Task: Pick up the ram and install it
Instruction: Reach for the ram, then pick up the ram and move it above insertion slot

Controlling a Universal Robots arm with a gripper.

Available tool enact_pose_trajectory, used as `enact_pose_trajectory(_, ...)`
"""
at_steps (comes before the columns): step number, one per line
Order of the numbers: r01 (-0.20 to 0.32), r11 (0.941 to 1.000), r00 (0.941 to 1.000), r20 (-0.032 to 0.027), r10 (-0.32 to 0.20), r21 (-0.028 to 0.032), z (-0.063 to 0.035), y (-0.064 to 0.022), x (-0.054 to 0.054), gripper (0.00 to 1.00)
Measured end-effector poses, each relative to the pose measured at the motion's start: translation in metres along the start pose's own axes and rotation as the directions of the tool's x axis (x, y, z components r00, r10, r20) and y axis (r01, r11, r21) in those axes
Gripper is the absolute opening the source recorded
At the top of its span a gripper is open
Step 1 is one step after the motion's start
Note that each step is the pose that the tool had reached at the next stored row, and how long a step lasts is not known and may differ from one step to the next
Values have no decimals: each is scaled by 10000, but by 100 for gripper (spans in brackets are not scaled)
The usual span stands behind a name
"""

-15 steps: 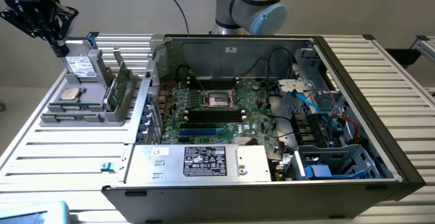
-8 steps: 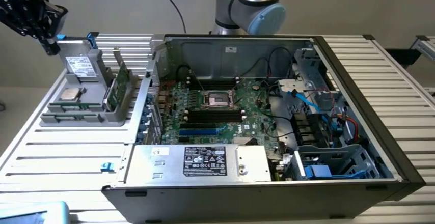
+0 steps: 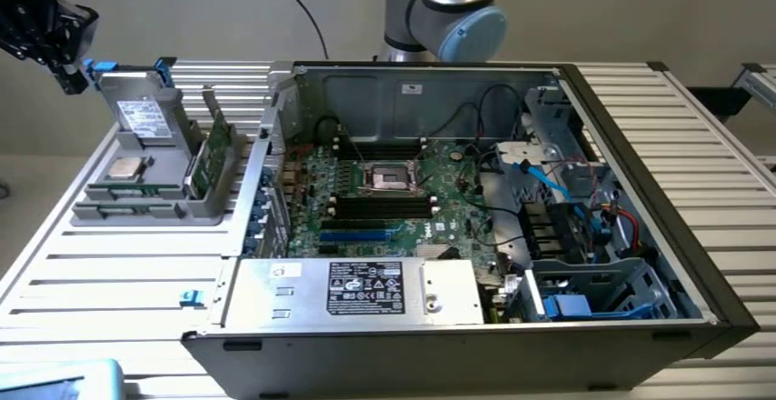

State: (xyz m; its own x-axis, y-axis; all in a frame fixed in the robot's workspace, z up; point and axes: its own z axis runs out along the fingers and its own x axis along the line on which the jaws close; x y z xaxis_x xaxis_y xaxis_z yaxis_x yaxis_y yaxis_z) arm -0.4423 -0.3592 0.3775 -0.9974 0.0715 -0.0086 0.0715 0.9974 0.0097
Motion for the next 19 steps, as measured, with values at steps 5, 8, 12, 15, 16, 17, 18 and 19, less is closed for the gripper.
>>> enact_pose_trajectory(5,1,10000,10000,1,-1,0,0,0,2,11)
enact_pose_trajectory(8,1,10000,10000,1,-1,-1,0,0,1,11)
enact_pose_trajectory(12,1,10000,10000,1,-1,-1,0,0,2,11)
enact_pose_trajectory(15,5,10000,10000,1,-5,-1,0,0,2,11)
enact_pose_trajectory(16,23,10000,10000,1,-23,-1,0,0,1,11)
enact_pose_trajectory(17,60,10000,10000,0,-60,-3,0,0,2,11)
enact_pose_trajectory(18,102,9999,9999,0,-102,-4,0,0,2,11)
enact_pose_trajectory(19,148,9999,9999,-1,-148,-6,0,0,2,11)
